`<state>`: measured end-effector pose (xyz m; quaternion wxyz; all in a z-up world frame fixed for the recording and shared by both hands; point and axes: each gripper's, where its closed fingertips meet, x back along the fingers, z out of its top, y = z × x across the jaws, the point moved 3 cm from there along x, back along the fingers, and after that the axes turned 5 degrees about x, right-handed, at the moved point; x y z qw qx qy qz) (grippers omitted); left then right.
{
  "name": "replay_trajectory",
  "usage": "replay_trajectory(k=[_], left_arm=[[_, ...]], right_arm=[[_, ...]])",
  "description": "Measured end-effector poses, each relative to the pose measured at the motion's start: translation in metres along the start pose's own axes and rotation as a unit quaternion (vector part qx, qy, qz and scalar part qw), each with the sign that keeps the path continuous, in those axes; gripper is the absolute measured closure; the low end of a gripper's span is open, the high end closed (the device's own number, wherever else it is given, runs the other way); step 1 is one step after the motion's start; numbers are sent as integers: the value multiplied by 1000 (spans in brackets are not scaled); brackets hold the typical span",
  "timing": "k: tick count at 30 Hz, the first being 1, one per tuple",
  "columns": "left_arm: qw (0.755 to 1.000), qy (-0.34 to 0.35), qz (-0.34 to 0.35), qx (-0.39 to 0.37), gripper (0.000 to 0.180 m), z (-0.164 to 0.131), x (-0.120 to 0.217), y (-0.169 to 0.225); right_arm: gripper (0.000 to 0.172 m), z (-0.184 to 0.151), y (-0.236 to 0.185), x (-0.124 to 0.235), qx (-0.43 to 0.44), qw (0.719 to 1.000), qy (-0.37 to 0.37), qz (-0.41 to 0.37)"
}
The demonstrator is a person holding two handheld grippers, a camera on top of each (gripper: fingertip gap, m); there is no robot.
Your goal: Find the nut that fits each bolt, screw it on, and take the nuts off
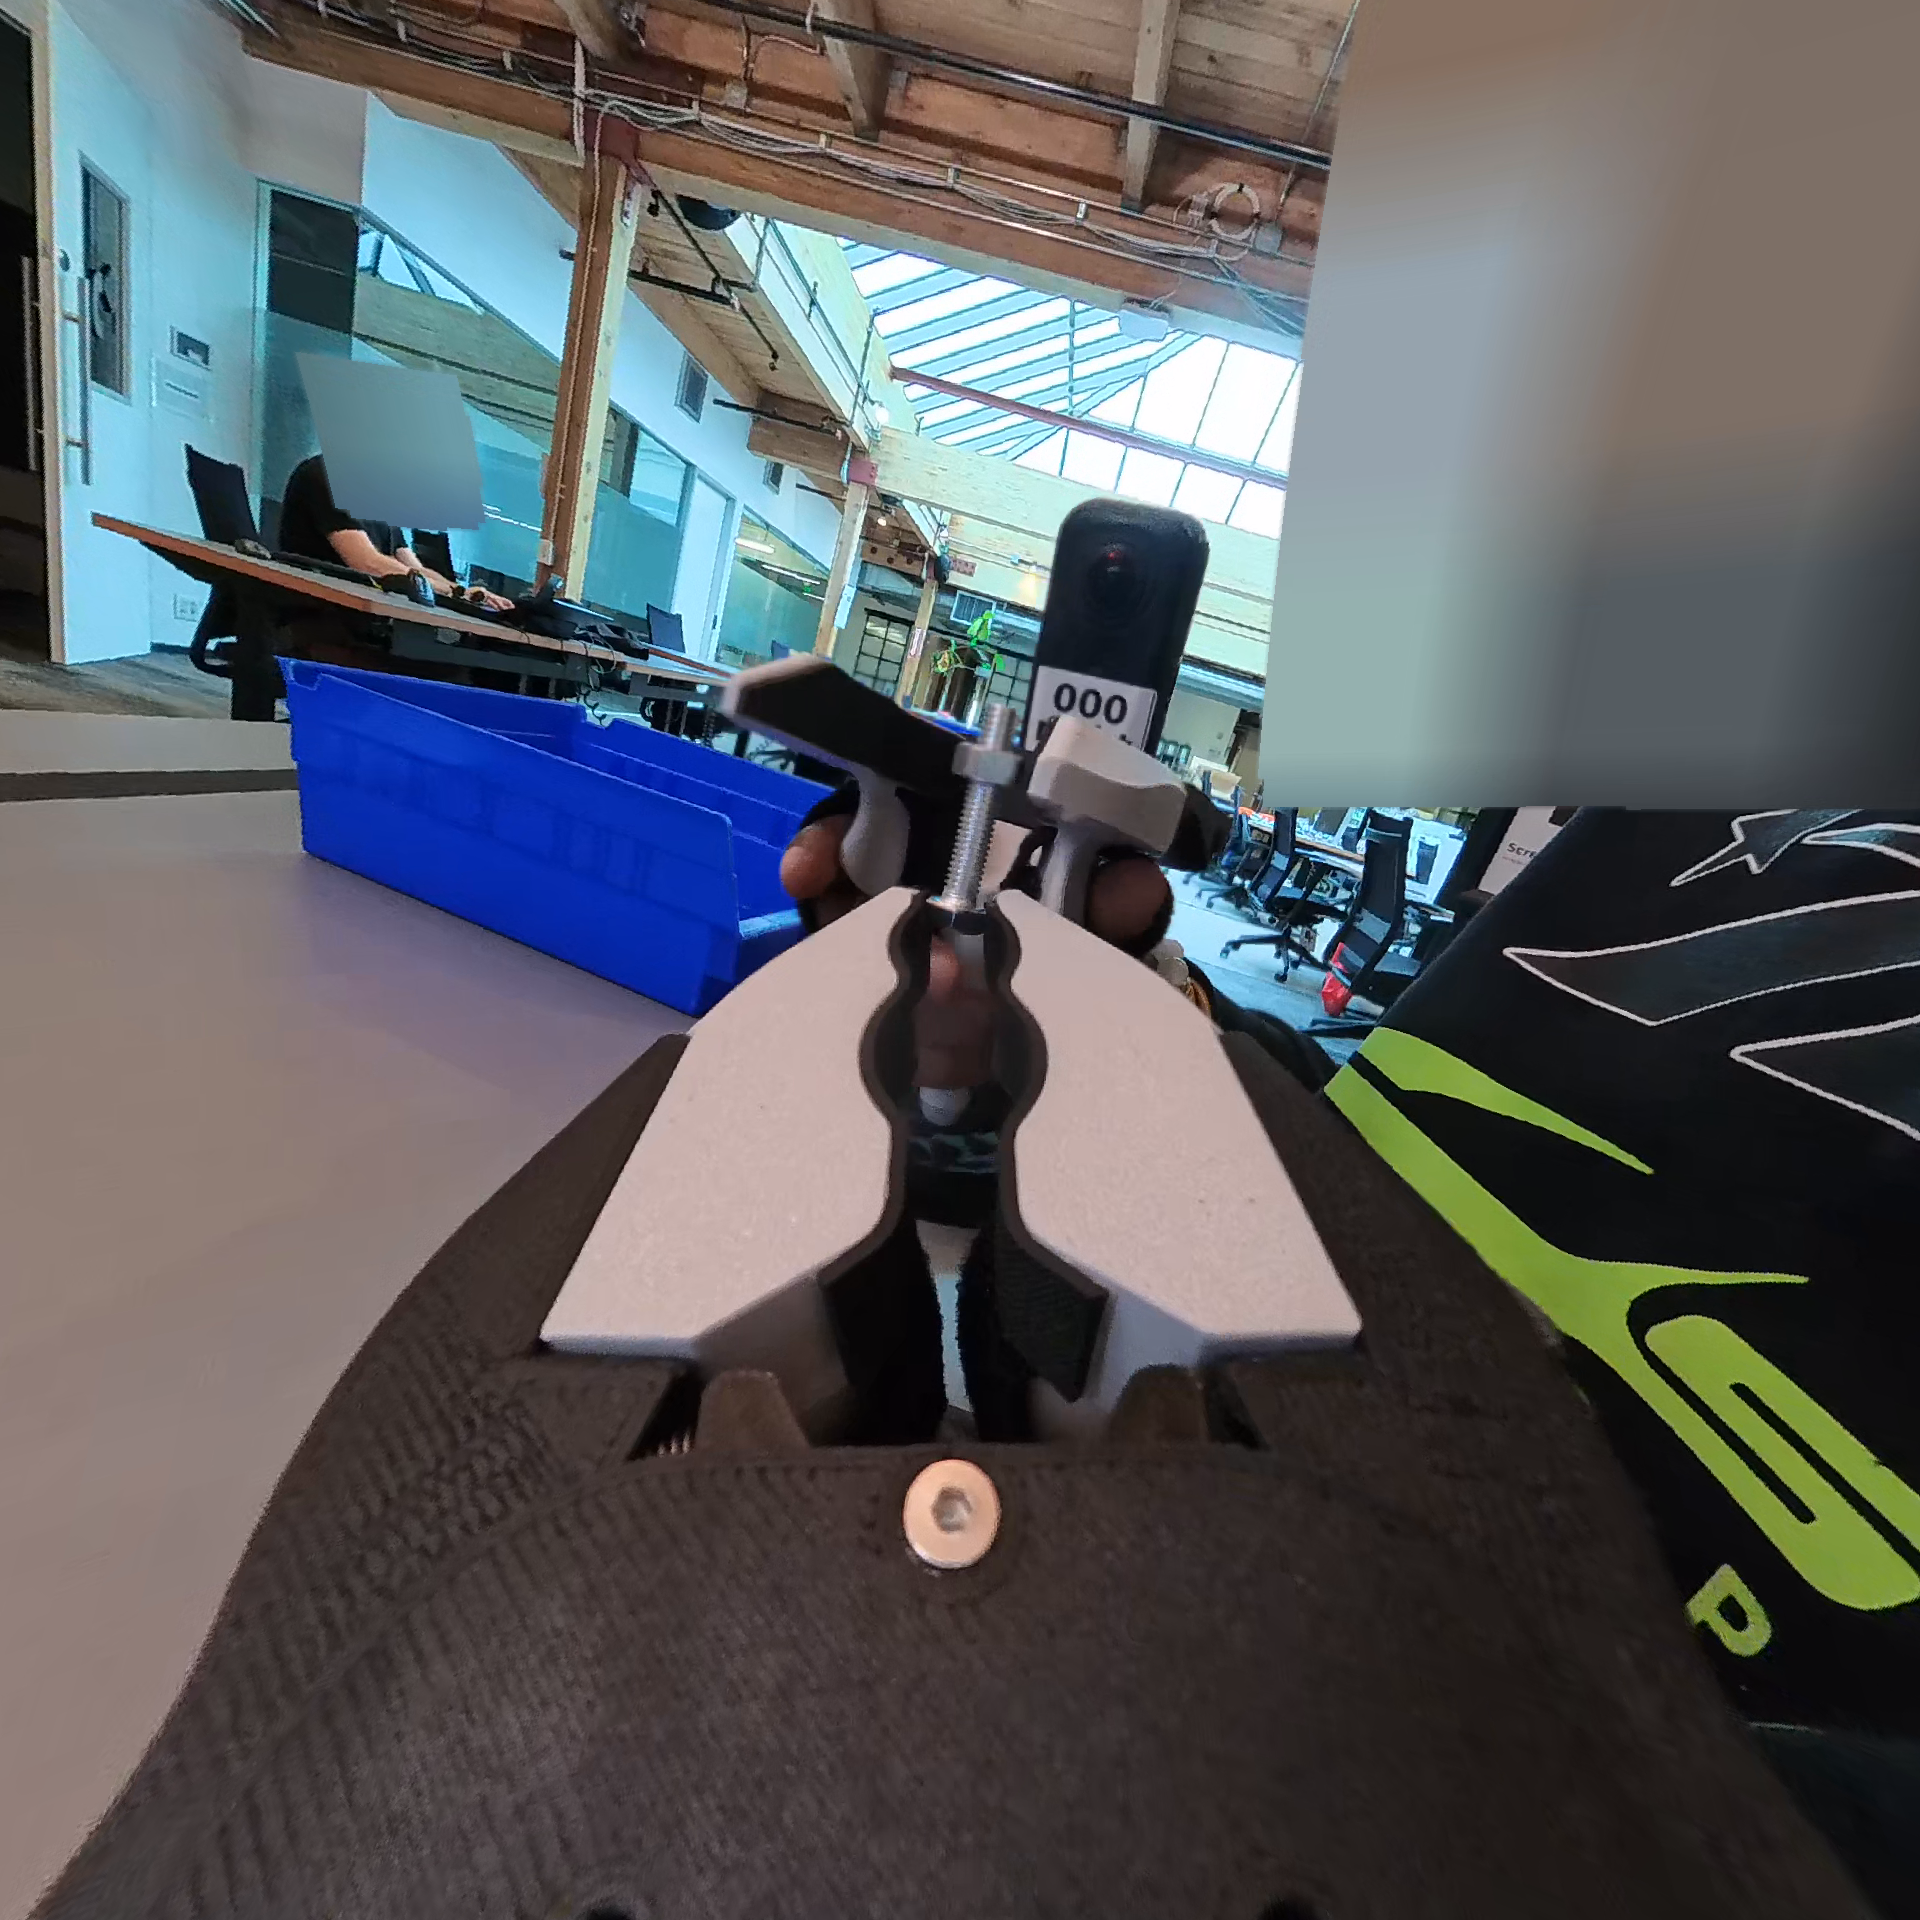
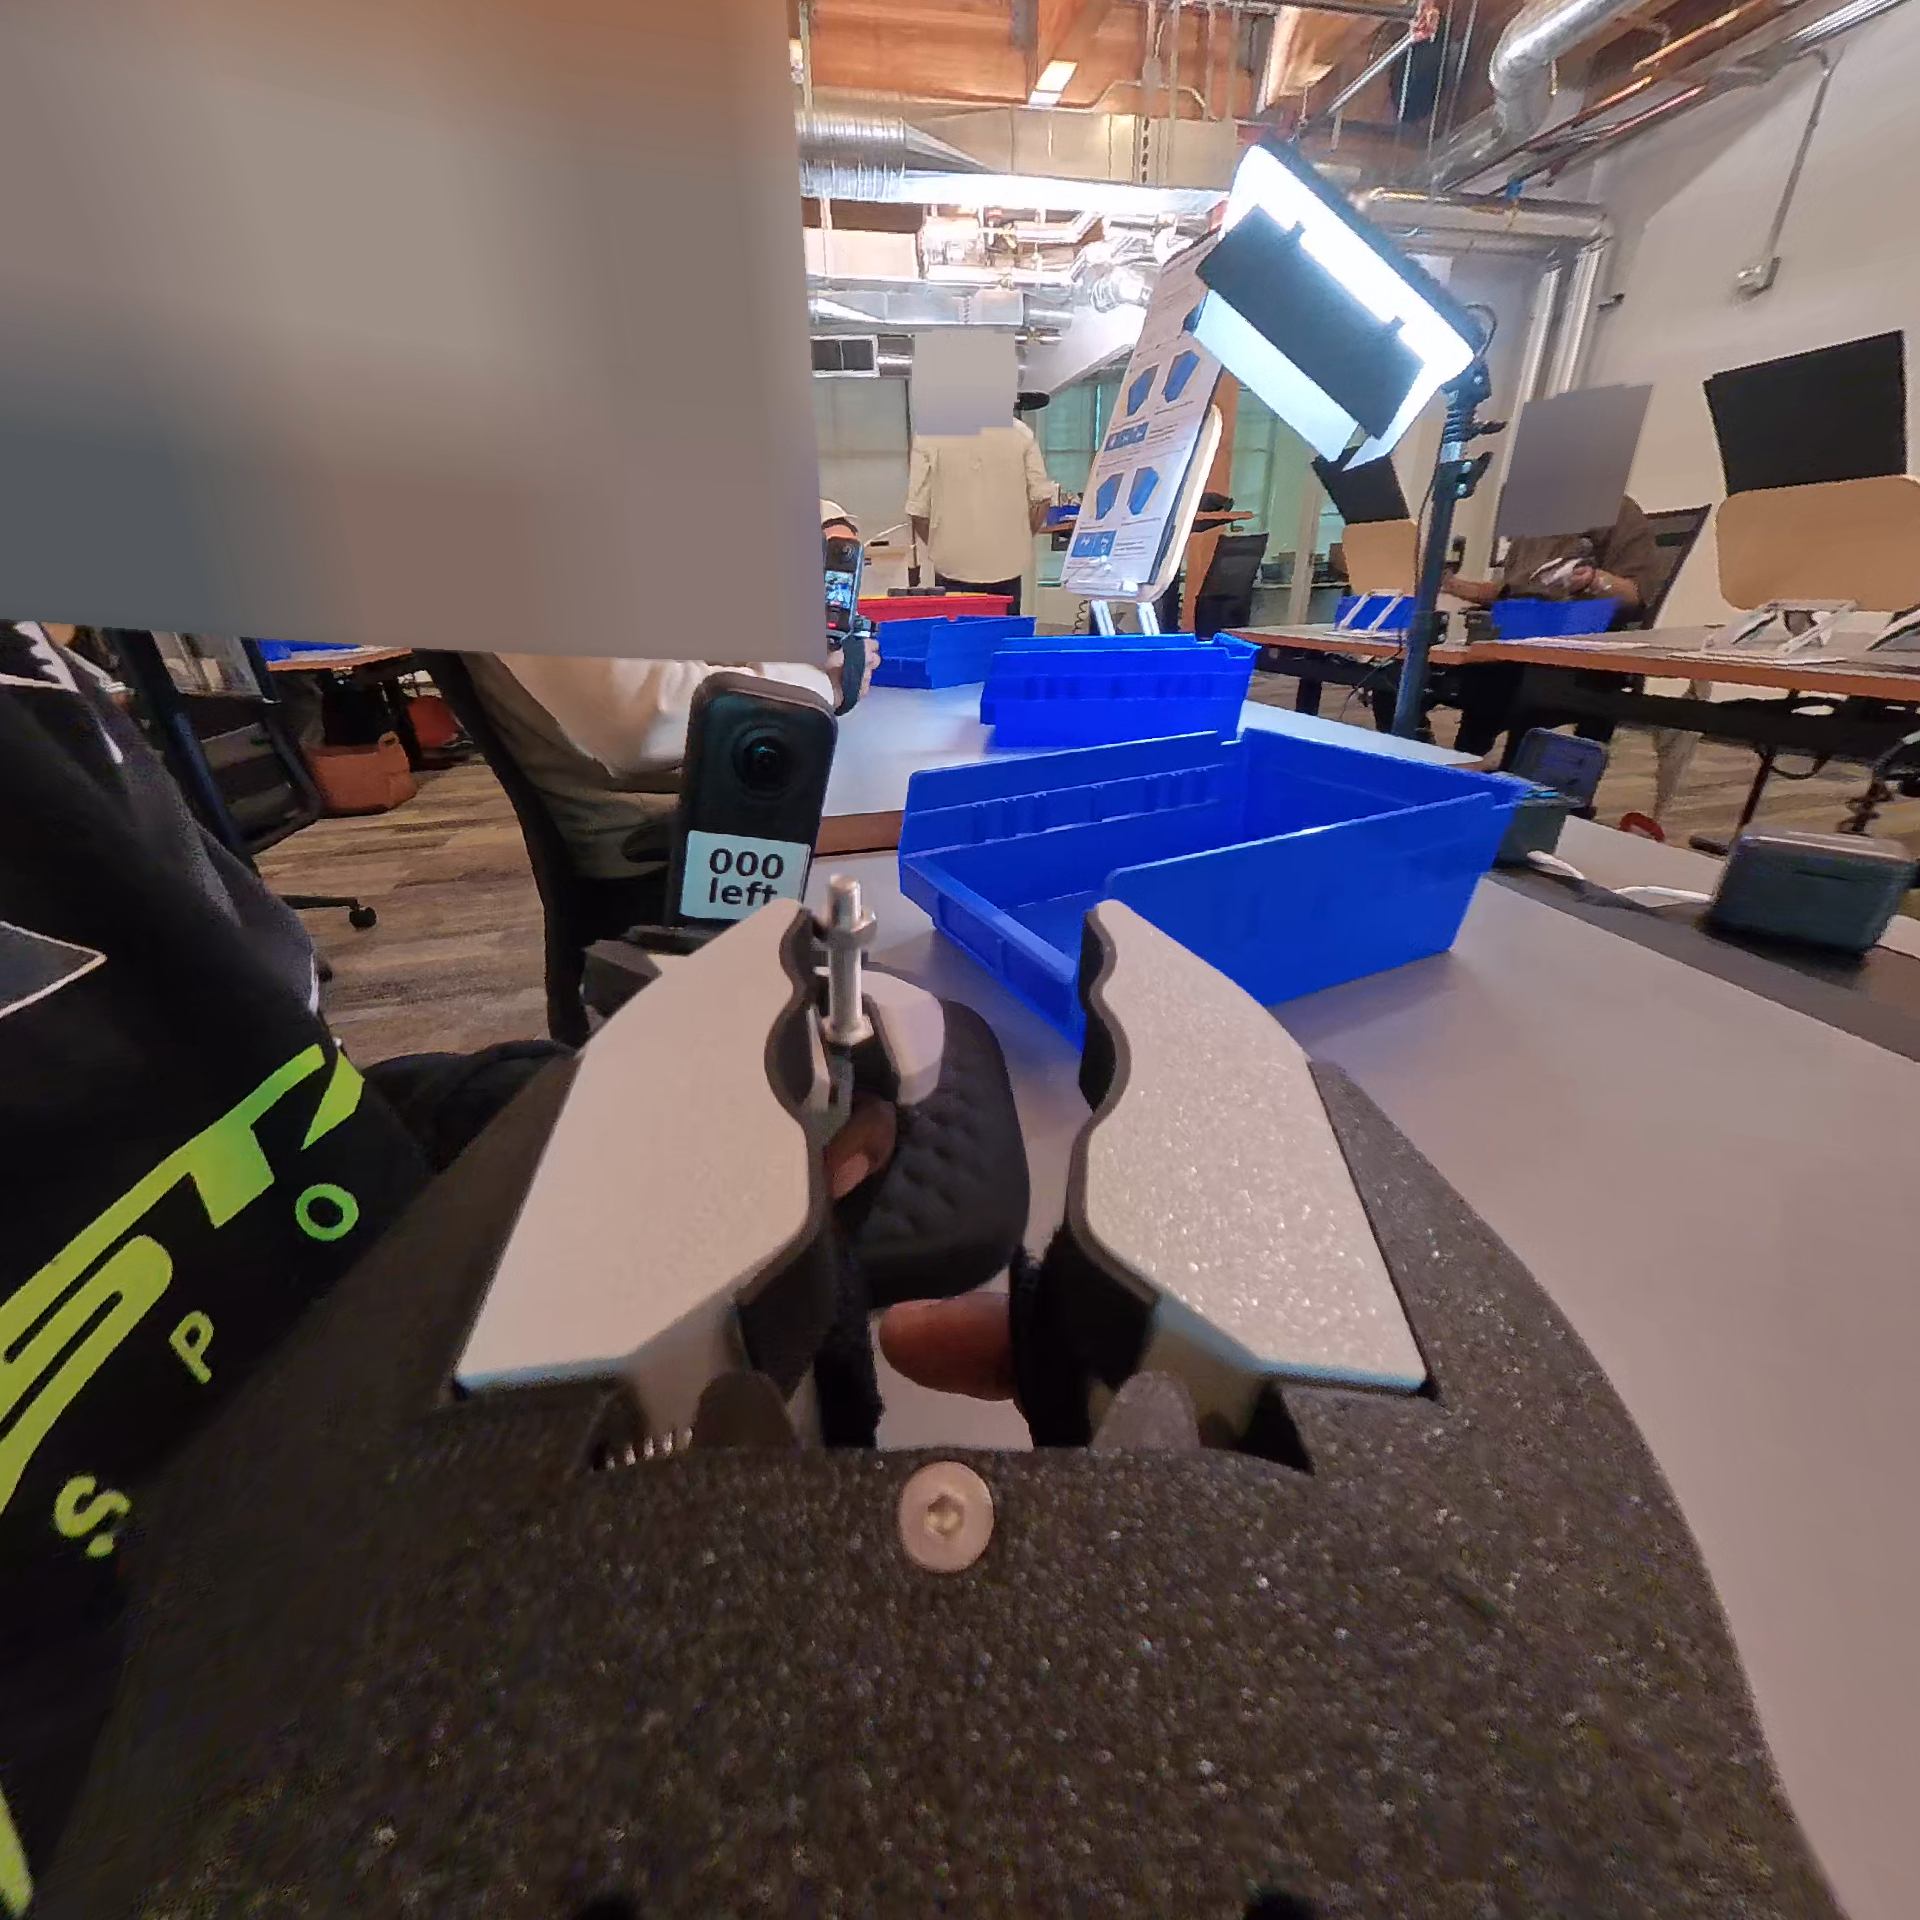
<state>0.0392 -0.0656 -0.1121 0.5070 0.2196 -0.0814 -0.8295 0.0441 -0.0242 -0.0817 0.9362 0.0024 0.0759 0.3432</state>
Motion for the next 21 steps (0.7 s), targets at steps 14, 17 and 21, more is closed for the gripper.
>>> replay_trajectory(k=[14,17,21], left_arm=[[1000,1,4,2,171,0,0,-2],[1000,1,4,2,171,-1,0,-2],[1000,0,4,0,171,-1,0,-2]], right_arm=[[128,4,-4,6,-24,999,26,15],[124,2,-8,-8,-19,999,20,25],[122,-1,-10,-22,-18,999,10,32]])
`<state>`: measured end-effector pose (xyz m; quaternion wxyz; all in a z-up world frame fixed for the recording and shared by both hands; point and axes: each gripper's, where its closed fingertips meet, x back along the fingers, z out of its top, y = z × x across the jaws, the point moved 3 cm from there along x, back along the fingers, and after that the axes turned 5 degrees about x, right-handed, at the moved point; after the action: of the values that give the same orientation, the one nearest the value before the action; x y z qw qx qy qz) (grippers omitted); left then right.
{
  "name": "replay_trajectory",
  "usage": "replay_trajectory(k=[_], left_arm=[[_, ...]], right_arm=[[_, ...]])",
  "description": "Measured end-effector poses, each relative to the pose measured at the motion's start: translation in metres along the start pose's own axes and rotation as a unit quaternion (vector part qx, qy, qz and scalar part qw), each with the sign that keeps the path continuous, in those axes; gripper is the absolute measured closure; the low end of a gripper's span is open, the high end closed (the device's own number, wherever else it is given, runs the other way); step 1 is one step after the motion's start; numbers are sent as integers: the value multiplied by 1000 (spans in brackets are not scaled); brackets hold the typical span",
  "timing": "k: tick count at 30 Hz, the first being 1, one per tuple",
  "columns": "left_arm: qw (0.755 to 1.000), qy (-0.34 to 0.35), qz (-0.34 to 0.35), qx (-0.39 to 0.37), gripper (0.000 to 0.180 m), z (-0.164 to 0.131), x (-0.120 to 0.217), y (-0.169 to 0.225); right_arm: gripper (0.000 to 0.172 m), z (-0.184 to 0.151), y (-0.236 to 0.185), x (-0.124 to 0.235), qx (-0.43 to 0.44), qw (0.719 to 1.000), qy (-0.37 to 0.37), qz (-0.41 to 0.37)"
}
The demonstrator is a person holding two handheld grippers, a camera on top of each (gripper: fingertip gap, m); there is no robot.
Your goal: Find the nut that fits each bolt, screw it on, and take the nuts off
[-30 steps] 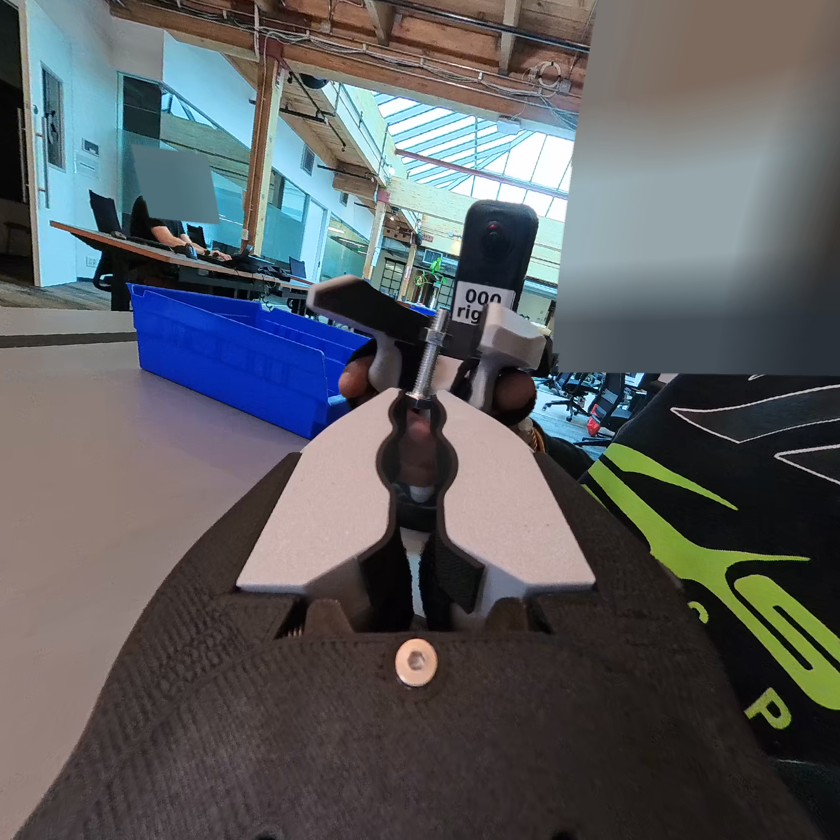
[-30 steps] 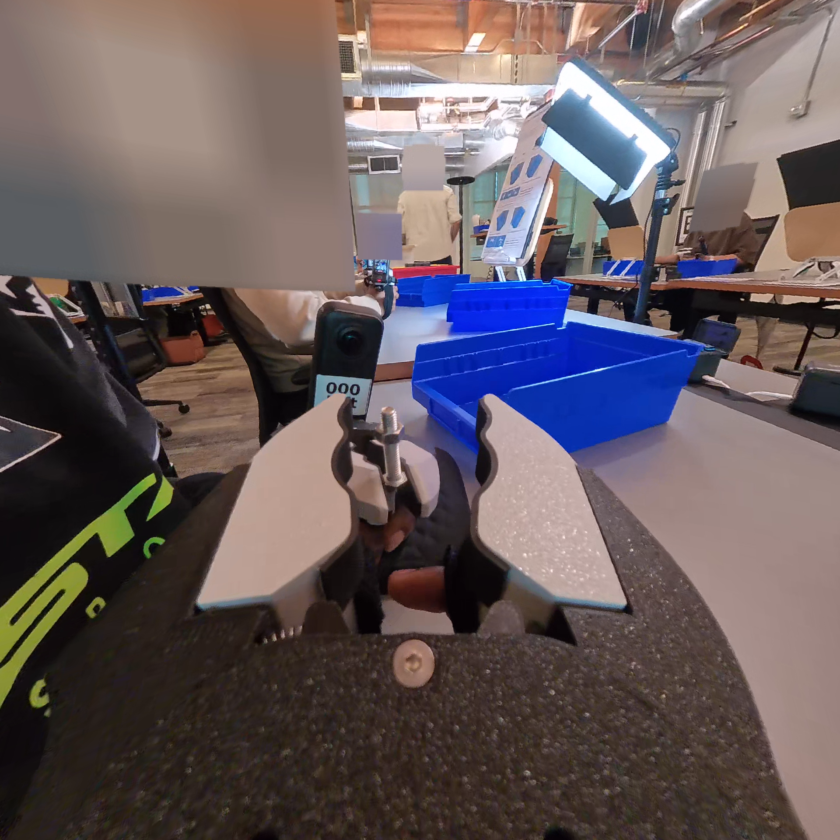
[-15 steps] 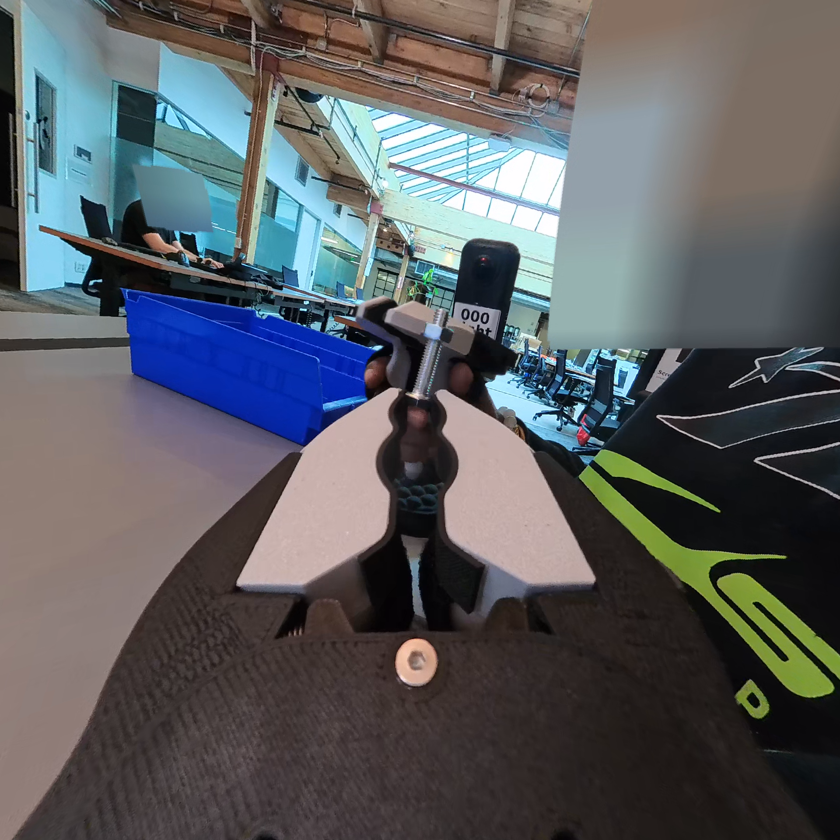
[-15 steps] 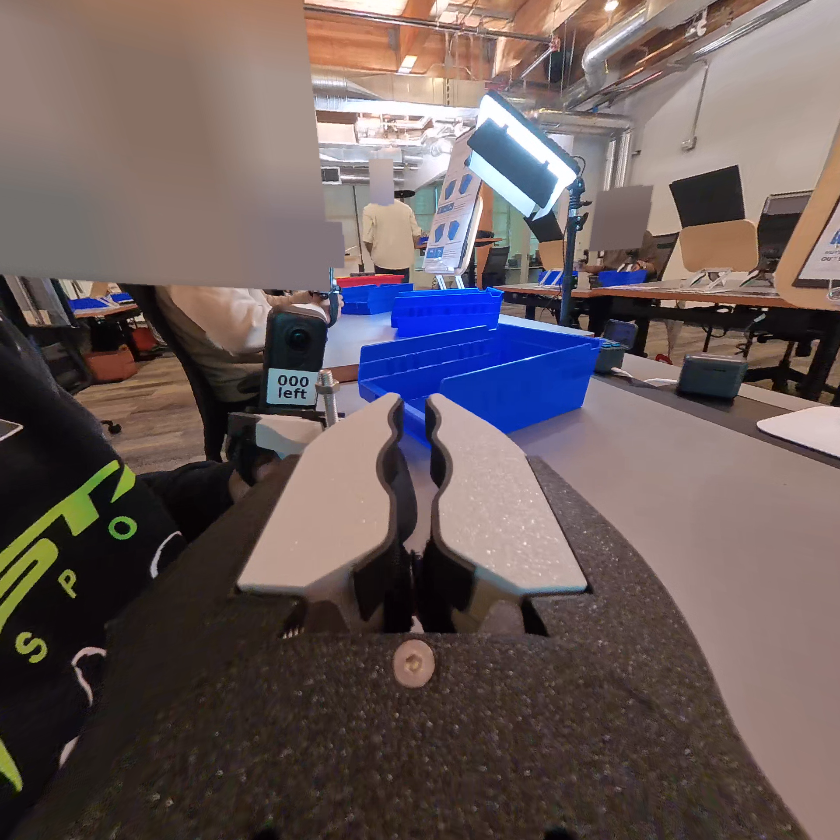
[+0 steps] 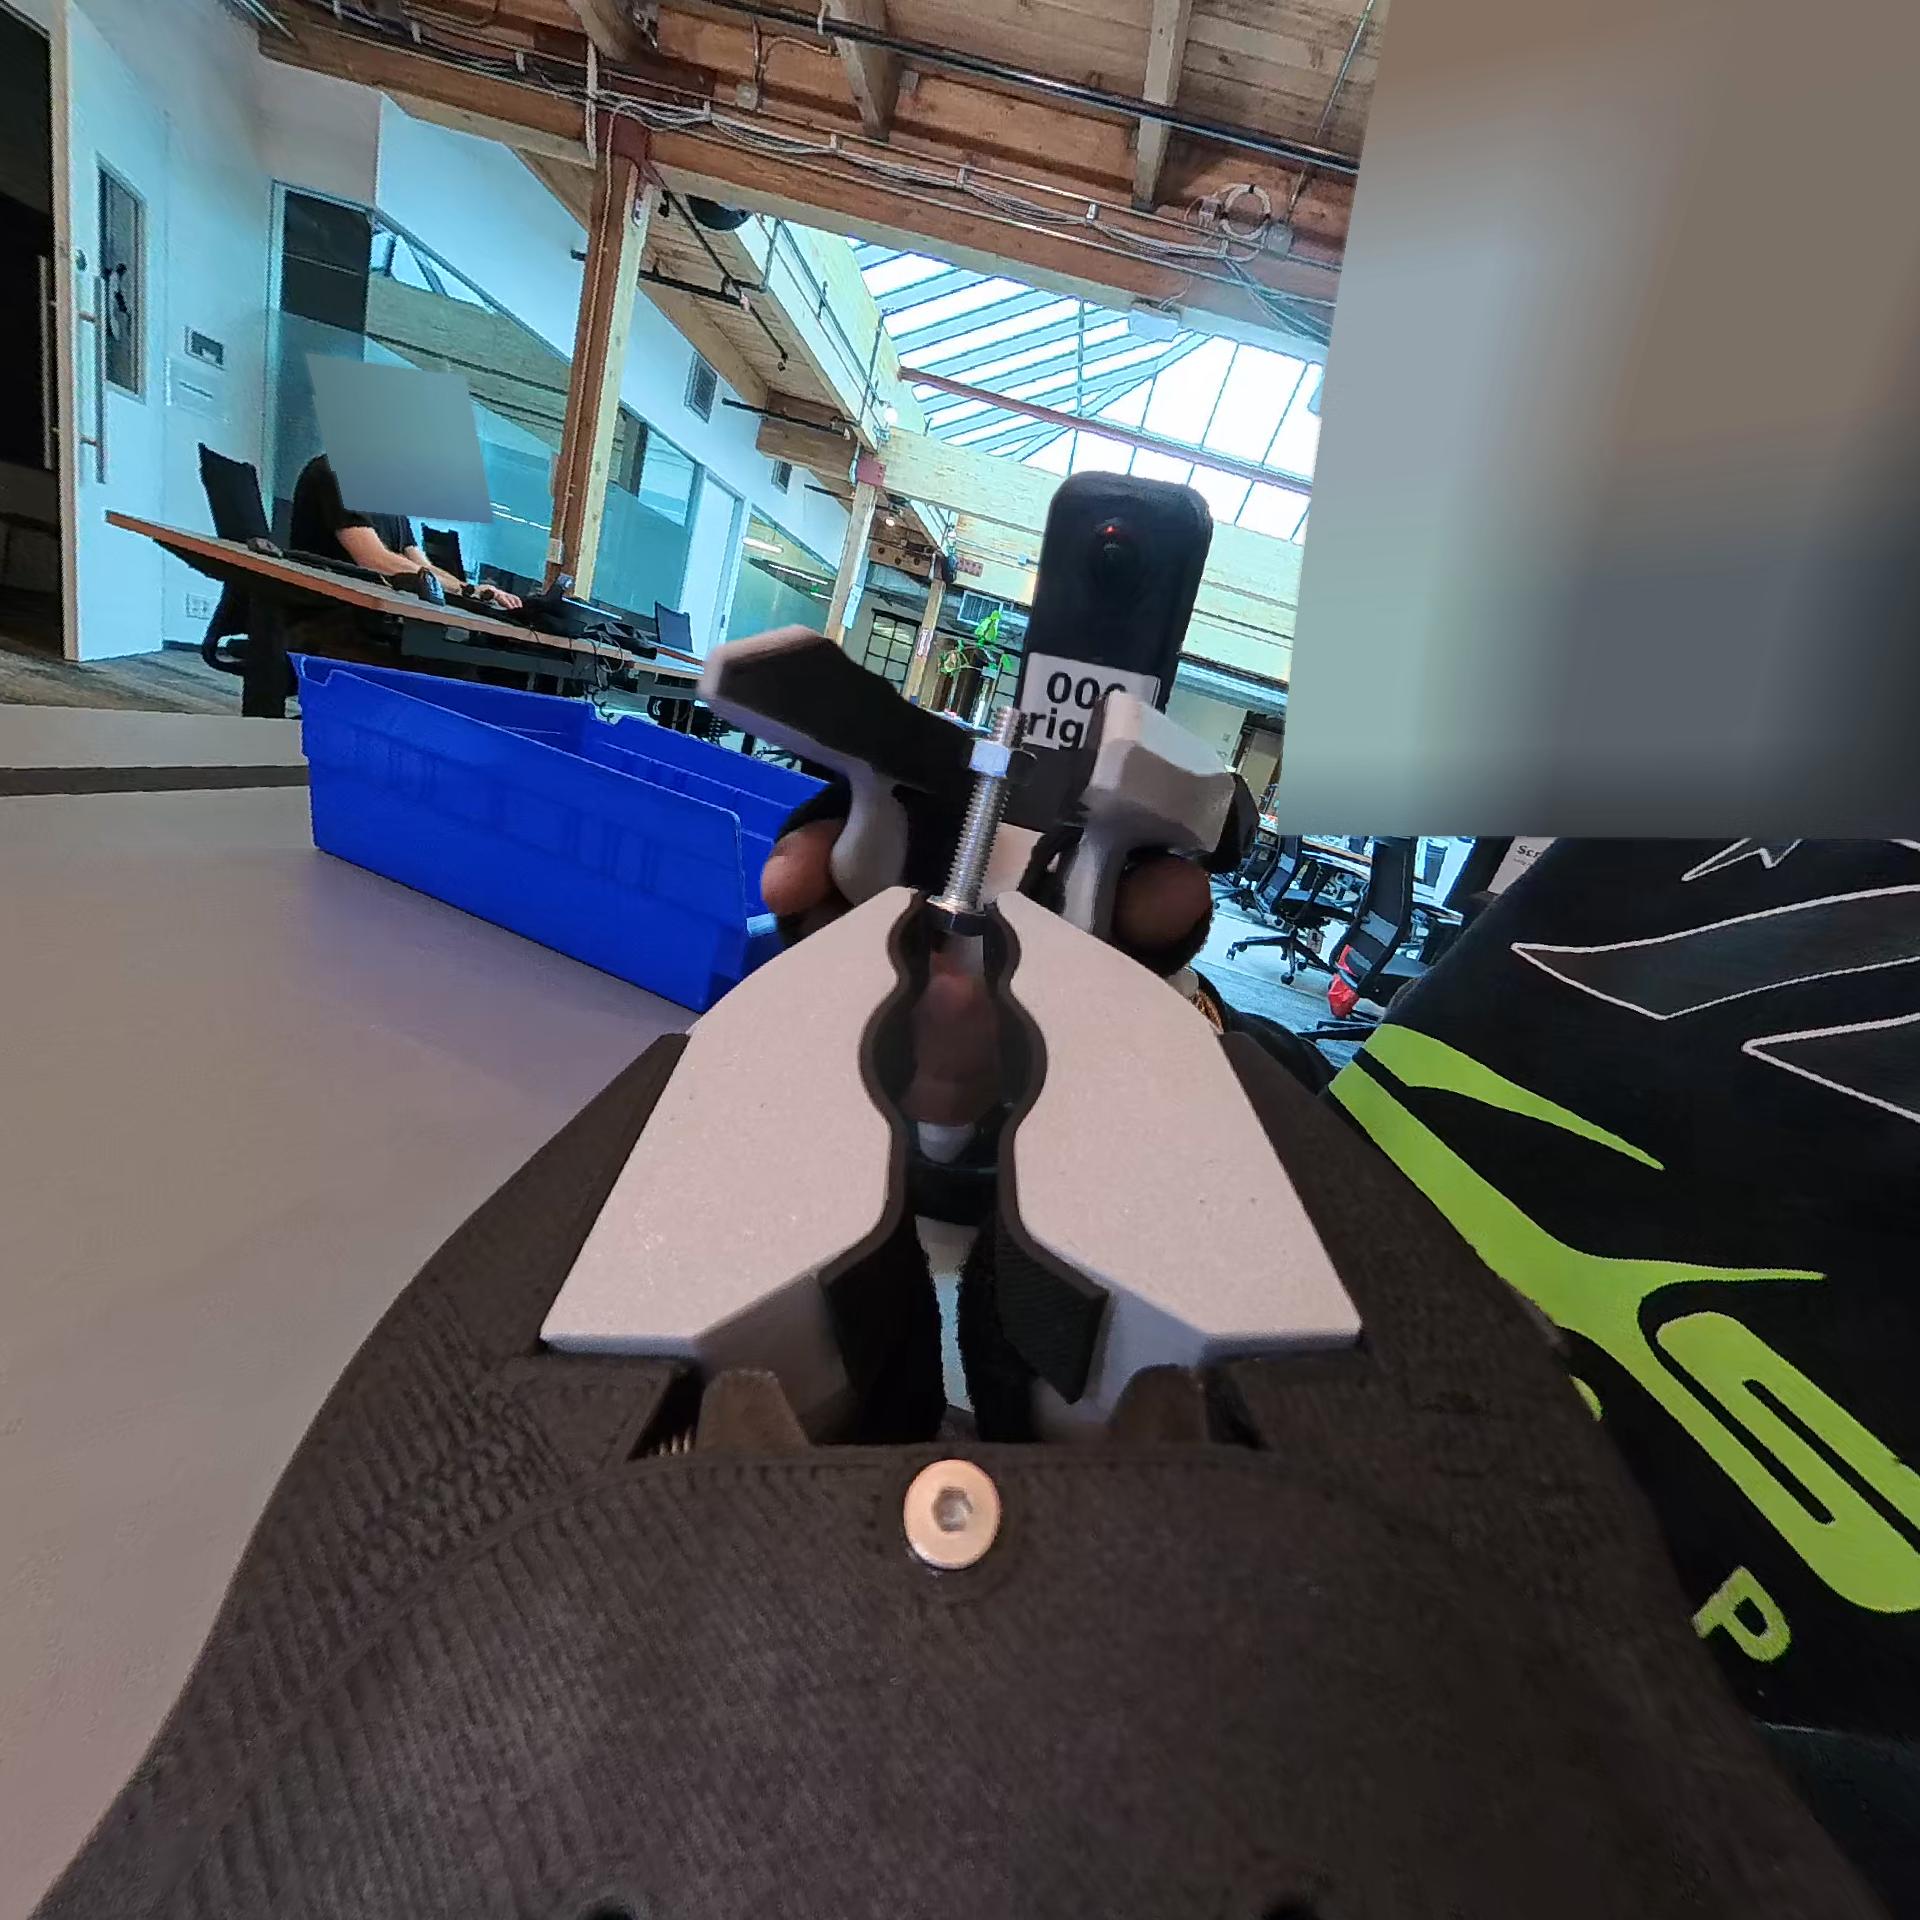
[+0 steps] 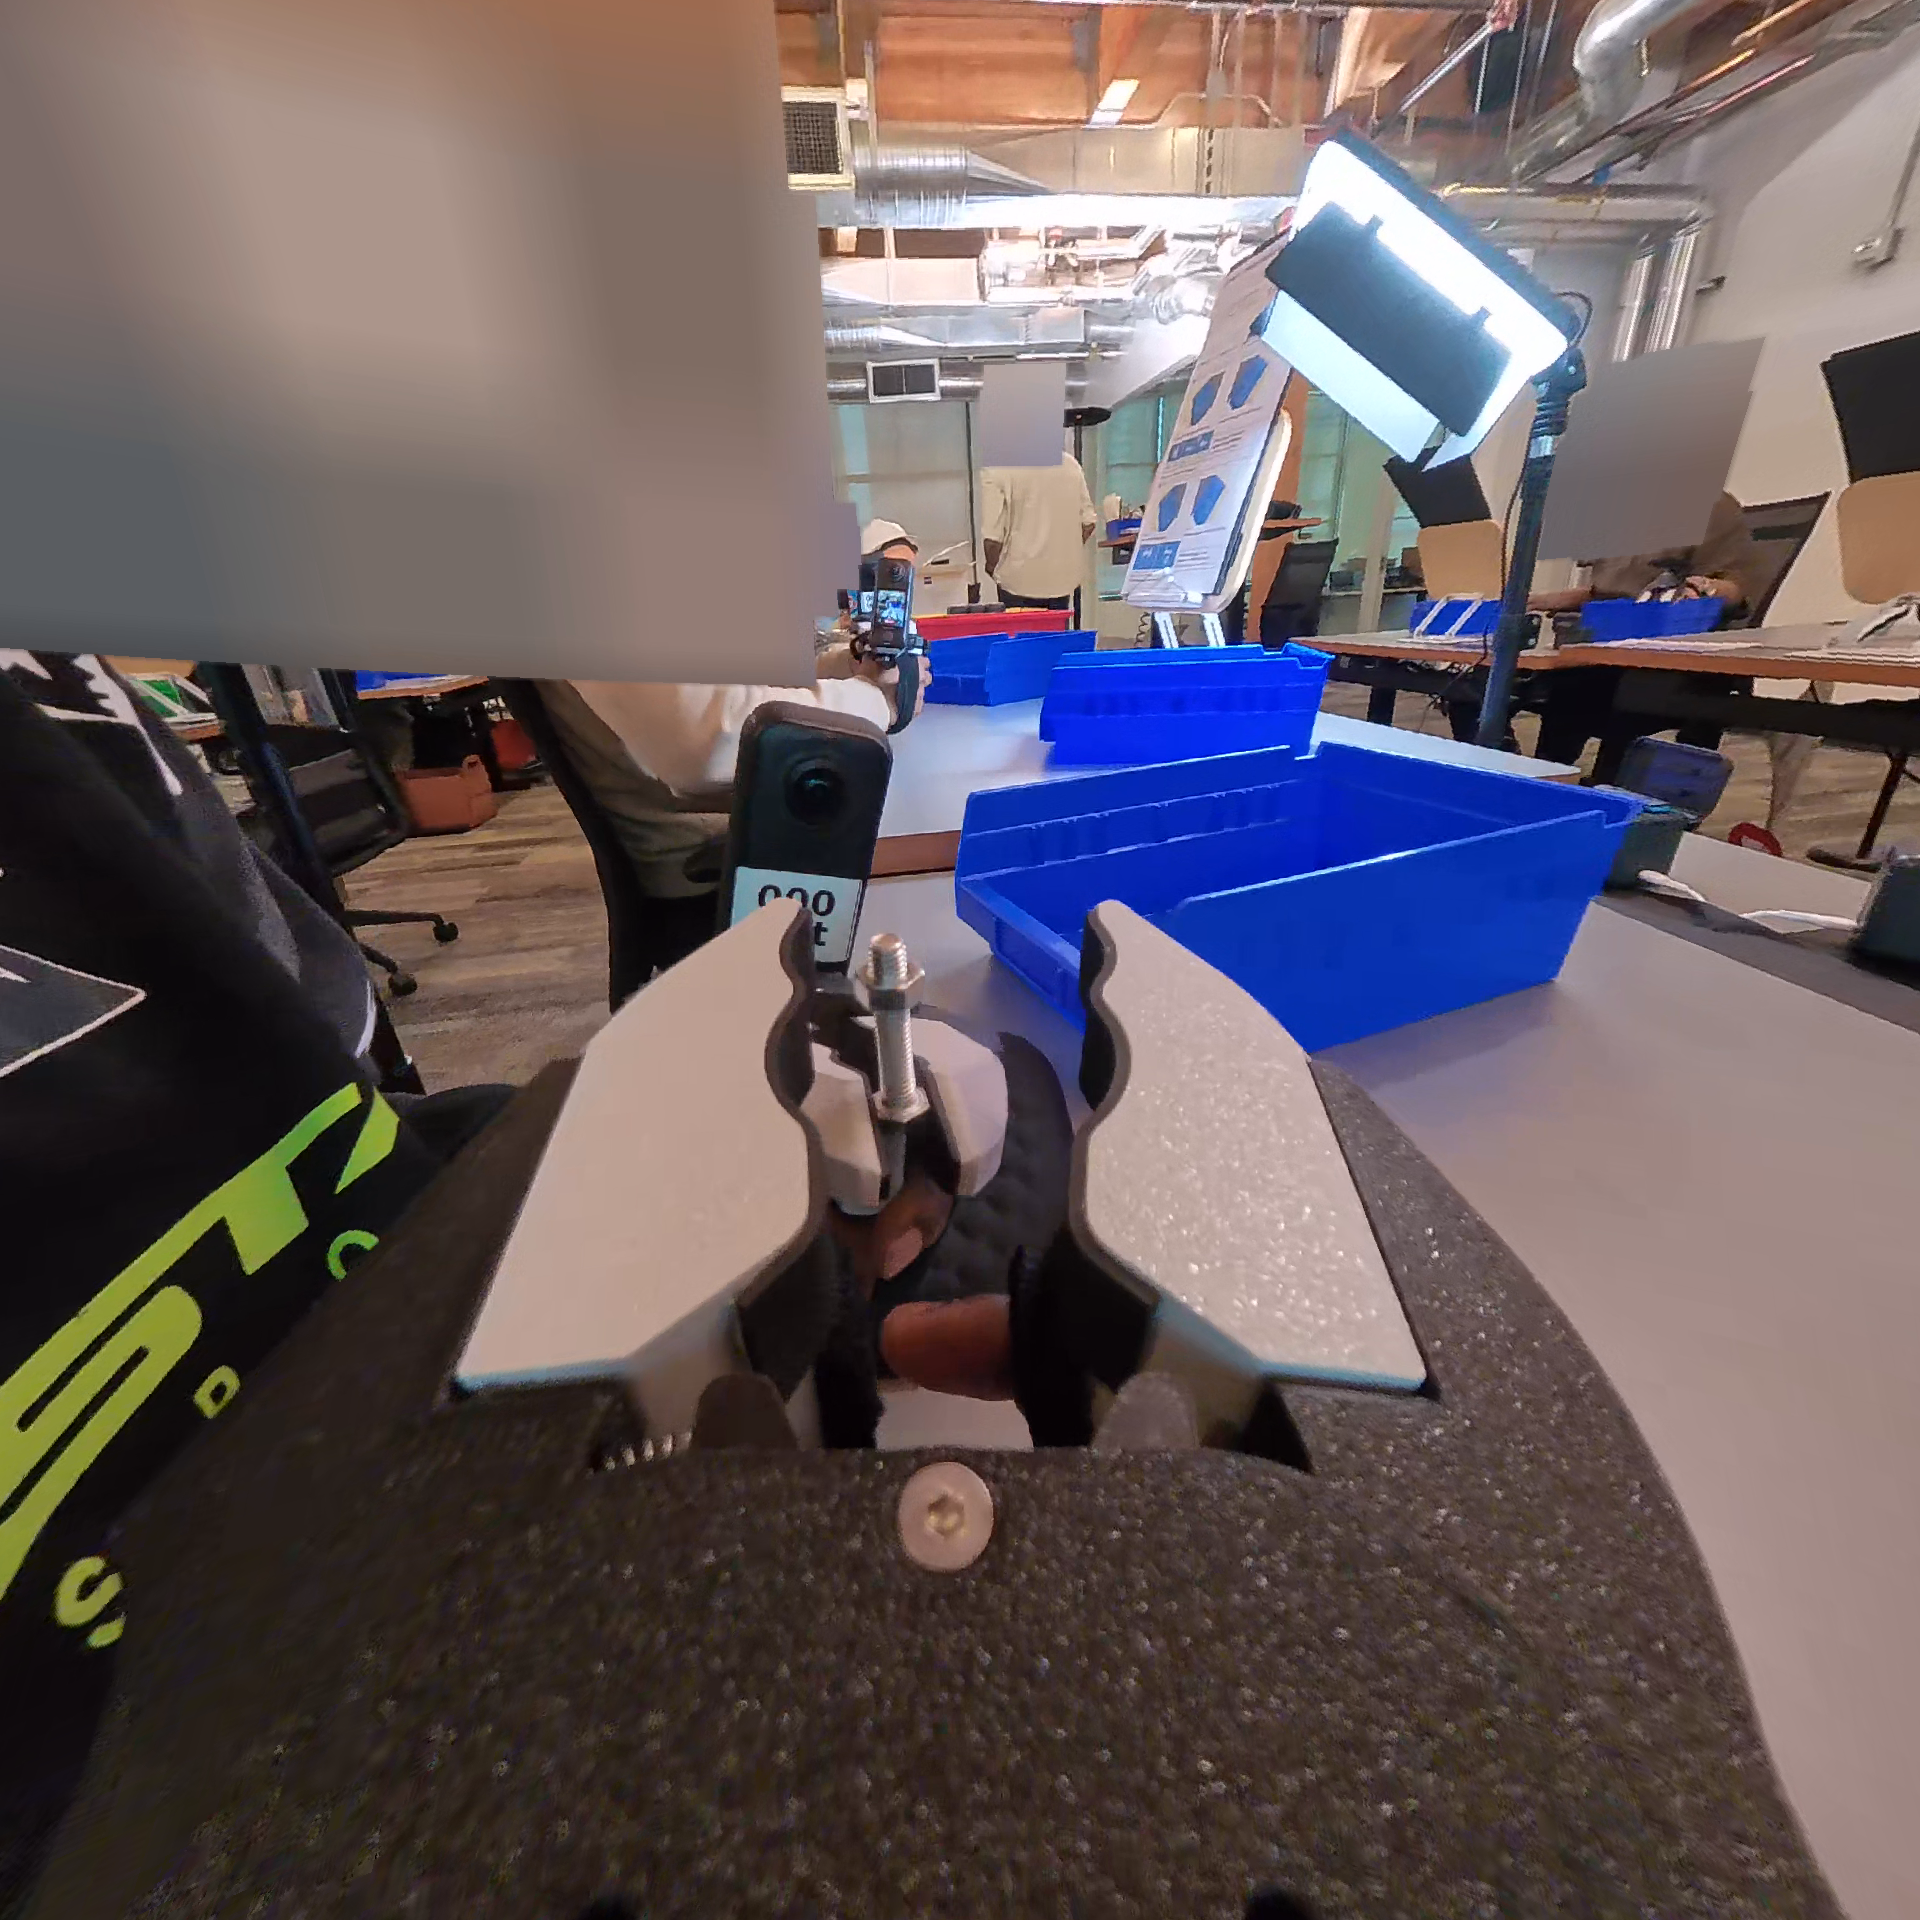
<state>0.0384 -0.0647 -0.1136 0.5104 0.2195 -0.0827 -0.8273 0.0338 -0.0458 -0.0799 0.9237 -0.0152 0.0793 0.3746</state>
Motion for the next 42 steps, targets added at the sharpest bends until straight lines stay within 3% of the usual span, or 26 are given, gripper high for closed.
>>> replay_trajectory(k=[5,10,11,12,16,24,31,38,42], left_arm=[[1000,-2,-4,-2,171,-1,0,1],[1000,4,-4,3,171,1,1,0],[1000,5,-5,4,171,1,1,0],[1000,5,-7,3,171,1,1,1],[1000,4,-6,4,171,1,1,0],[1000,0,-2,0,171,0,0,0],[1000,-6,-2,-6,171,-2,-1,1],[1000,4,-6,0,171,0,1,1],[1000,6,-7,0,171,1,1,1]], right_arm=[[126,-2,3,0,9,1000,-8,-8],[127,1,8,23,16,1000,-1,-23],[132,1,11,29,17,999,0,-33],[150,2,17,37,19,998,2,-57],[162,3,22,51,14,997,13,-74],[130,9,1,25,-2,999,37,1],[128,2,-2,-2,7,1000,7,9],[128,4,6,21,18,1000,5,-17],[159,5,23,46,20,997,14,-72]])
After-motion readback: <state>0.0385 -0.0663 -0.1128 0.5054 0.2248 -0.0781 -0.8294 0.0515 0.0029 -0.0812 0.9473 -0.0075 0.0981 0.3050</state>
